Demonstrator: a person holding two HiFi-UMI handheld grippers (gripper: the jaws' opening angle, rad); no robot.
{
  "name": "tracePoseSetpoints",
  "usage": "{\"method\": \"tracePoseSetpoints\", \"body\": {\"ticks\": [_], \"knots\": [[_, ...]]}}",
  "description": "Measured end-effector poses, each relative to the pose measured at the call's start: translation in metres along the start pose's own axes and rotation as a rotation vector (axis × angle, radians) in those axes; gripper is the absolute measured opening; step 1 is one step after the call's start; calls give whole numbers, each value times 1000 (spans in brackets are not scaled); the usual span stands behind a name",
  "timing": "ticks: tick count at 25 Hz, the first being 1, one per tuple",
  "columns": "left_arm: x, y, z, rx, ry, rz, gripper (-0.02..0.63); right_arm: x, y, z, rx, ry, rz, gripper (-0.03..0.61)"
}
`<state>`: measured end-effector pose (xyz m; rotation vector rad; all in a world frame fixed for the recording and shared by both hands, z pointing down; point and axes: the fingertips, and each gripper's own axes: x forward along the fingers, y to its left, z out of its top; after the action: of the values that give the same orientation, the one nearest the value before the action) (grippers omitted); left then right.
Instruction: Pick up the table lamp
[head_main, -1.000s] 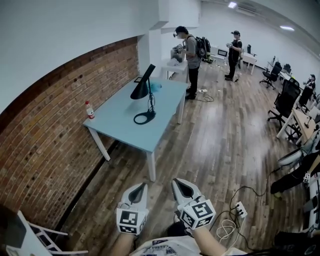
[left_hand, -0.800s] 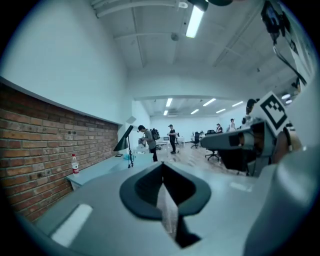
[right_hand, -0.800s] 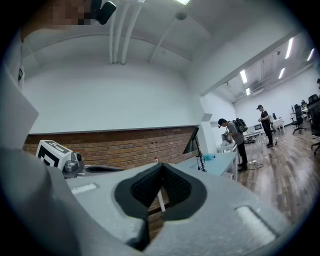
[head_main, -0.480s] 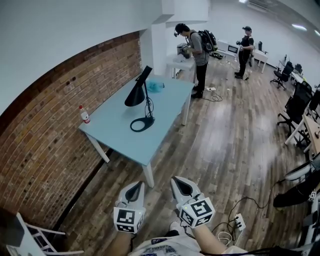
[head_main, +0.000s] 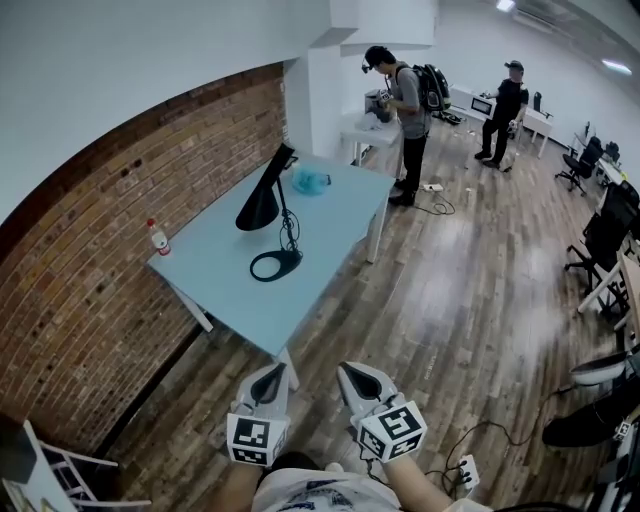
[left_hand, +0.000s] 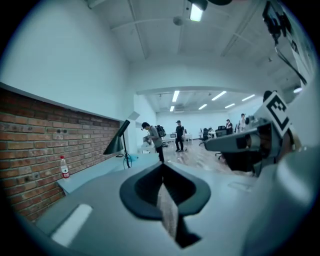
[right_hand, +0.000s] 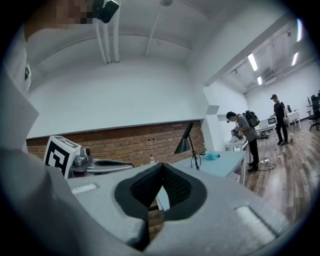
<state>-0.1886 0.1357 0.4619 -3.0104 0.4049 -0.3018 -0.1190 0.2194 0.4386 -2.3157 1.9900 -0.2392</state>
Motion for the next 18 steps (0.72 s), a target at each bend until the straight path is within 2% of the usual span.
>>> {"method": "tracePoseSetpoints", "body": {"ticks": [6, 10, 13, 18], "knots": [[39, 17, -6, 15, 26, 19, -9, 25, -35, -5, 8, 18, 4, -2], [72, 33, -15, -5, 42, 22, -9, 54, -60, -9, 17, 37, 2, -2], [101, 47, -20, -25, 46, 20, -9, 81, -76, -10, 9, 58, 11, -2], [161, 87, -8, -42, 16, 25, -9, 148, -108, 6, -18, 71, 37, -2]]}}
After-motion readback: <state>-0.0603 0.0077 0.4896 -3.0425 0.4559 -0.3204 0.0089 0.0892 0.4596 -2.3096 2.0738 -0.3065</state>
